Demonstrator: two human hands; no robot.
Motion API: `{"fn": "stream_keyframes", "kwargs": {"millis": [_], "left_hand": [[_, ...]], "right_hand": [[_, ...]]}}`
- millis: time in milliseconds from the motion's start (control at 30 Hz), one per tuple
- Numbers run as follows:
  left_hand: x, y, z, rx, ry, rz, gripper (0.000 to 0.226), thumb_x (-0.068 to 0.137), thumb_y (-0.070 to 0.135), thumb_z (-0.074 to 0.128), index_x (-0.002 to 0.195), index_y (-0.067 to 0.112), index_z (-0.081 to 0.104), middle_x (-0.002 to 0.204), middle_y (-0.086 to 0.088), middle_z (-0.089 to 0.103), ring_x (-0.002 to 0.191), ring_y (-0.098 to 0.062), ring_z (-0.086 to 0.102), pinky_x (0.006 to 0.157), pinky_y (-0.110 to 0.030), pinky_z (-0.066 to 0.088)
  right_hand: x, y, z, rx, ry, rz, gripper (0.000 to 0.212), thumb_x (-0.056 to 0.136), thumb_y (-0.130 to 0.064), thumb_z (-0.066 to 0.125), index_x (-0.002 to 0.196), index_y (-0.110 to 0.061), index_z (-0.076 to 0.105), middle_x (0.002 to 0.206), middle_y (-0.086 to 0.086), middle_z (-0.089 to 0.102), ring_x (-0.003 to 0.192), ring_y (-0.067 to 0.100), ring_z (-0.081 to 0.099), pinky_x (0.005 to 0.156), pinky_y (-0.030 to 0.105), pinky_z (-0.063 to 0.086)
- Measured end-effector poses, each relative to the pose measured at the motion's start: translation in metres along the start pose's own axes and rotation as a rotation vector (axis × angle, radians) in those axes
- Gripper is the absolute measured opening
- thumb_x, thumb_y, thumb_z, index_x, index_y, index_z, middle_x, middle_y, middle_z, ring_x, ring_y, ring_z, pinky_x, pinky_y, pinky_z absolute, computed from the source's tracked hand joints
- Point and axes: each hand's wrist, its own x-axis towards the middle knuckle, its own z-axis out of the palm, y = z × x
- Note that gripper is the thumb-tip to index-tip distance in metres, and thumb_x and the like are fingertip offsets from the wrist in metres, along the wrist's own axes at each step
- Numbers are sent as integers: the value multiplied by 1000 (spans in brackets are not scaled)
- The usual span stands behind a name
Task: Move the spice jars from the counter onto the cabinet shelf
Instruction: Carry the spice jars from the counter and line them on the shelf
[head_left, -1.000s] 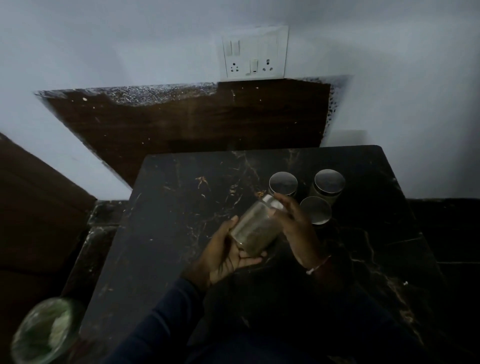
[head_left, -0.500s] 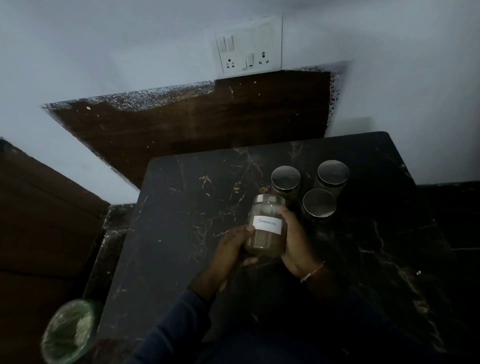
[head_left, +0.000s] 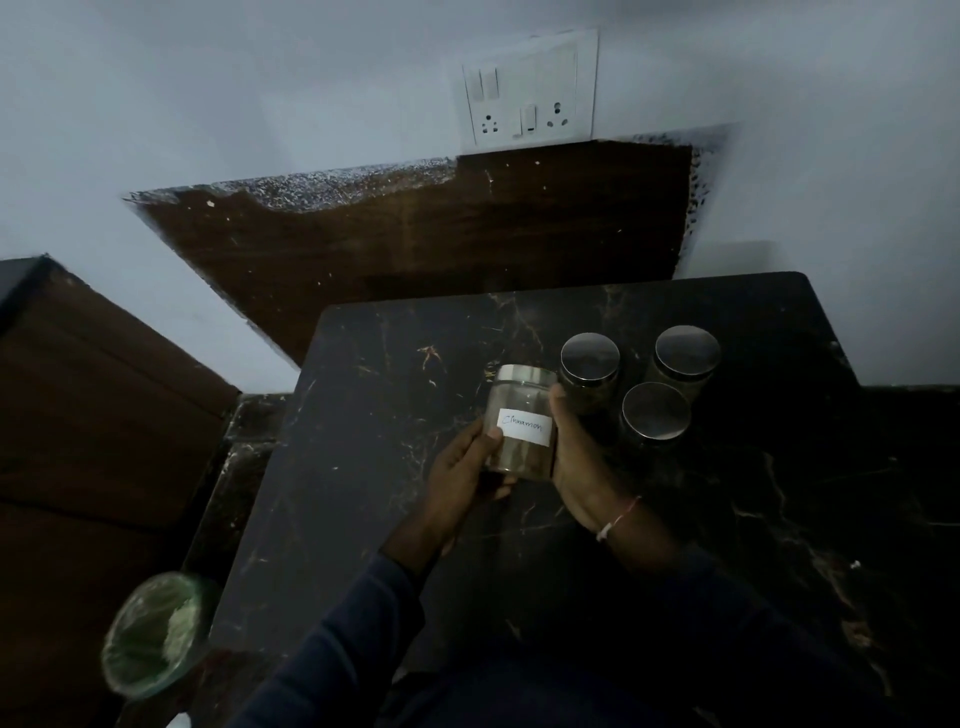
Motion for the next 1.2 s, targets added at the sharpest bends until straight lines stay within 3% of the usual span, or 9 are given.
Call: {"fn": "stream_keyframes", "kwargs": {"millis": [167,233,367,433,567,667,900,1067,1200], "left_hand": [[8,69,-3,197,-125,245,47,92,23,58,135,37,45,120,2,66,104,-12,67,77,-27,57],[9,113,0,289,-130,374,53,89,18,63,134,37,42,119,5,65,103,-6,66,74,-20,55],[4,232,3,384,-45,741,57,83,18,74,132,31,48,116,8,68,106,-11,66,83,-24,55],[-5,292,5,430,12,907,60,82,25,74,134,32,44,116,10,68,106,-9,66,85,-28,56],[-28,399,13,508,103,1195,58,81,38,73,131,31,45,115,10,68,102,-5,67,84,-30,57],[-40,468,20,495,110,1329,57,82,34,73,131,27,44,116,9,67,103,-4,66,85,-29,56],[-5,554,29,695,216,1295,18,84,35,70,98,33,58,92,12,69,79,4,67,74,-22,55],[19,577,29,1100,350,978,54,91,60,44,126,22,58,125,0,61,103,-14,56,80,-22,39],[27,585,33,1296,224,686,59,95,60,31,142,26,43,148,-2,44,131,-23,43,109,-35,30]], "right_hand": [[4,-58,26,-51,-47,-98,90,65,-84,54,136,-30,50,130,9,61,112,28,64,95,55,52],[3,-99,43,-137,-100,-215,87,68,-83,54,137,-31,48,130,6,60,112,25,63,93,49,54],[-9,-222,84,-491,-110,-701,43,90,-52,54,128,-31,52,122,0,61,94,5,66,63,15,55],[-25,-288,106,-593,-73,-970,47,86,-55,58,127,-32,54,118,-1,61,93,4,66,64,15,56],[-71,-397,142,-721,-73,-1340,75,85,-46,66,147,-40,25,109,-17,62,93,-4,64,72,11,52],[-91,-462,166,-780,-46,-1507,63,84,-45,68,138,-41,38,97,-19,61,84,-3,64,70,10,52],[-48,-541,188,-962,116,-1477,52,87,-39,67,131,-24,43,87,-5,58,79,17,59,65,21,40],[-3,-571,198,-1118,224,-1351,53,88,-43,64,129,-20,39,103,9,64,95,31,63,78,31,45],[27,-598,206,-1215,316,-1223,50,90,-41,62,123,-14,36,106,15,64,96,35,62,82,36,47]]}}
